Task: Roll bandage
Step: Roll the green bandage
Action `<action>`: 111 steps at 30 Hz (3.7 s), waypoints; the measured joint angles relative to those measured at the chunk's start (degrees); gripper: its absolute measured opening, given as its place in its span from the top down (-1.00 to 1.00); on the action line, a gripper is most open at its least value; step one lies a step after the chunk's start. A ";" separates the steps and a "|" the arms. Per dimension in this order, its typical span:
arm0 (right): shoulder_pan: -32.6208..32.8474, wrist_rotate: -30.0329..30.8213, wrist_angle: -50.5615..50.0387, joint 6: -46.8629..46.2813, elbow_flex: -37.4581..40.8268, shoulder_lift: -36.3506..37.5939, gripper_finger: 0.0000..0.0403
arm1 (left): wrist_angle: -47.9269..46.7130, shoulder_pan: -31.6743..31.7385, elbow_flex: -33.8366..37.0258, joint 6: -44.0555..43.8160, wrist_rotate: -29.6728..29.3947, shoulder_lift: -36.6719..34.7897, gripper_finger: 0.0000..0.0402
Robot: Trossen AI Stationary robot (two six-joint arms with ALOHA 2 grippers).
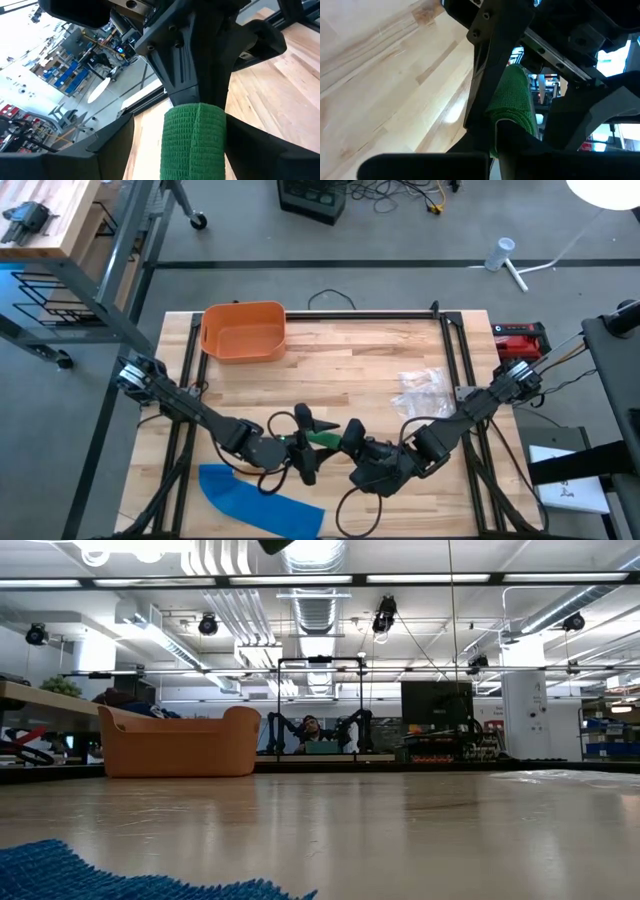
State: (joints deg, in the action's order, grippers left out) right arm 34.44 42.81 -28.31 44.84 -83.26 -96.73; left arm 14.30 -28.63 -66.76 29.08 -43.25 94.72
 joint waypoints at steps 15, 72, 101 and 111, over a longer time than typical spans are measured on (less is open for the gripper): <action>0.46 -1.02 -3.55 -1.91 -0.01 -0.02 0.99 | -1.35 -0.98 -0.62 0.67 -1.32 -0.35 -0.42; 2.60 -19.75 -0.98 -80.61 0.09 17.57 0.99 | 2.97 -13.98 -0.61 33.63 0.20 -2.40 -0.20; 2.95 -29.53 8.98 -62.65 0.09 14.51 0.99 | 10.61 -13.04 -0.31 24.35 2.43 -2.34 0.16; 2.95 -29.31 10.40 -62.84 0.07 13.59 0.99 | 12.22 -12.82 -0.26 22.76 3.75 -2.34 0.20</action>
State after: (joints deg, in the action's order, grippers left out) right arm 37.39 13.50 -17.91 -18.00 -83.20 -83.14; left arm 26.52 -41.45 -67.02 51.84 -39.50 92.38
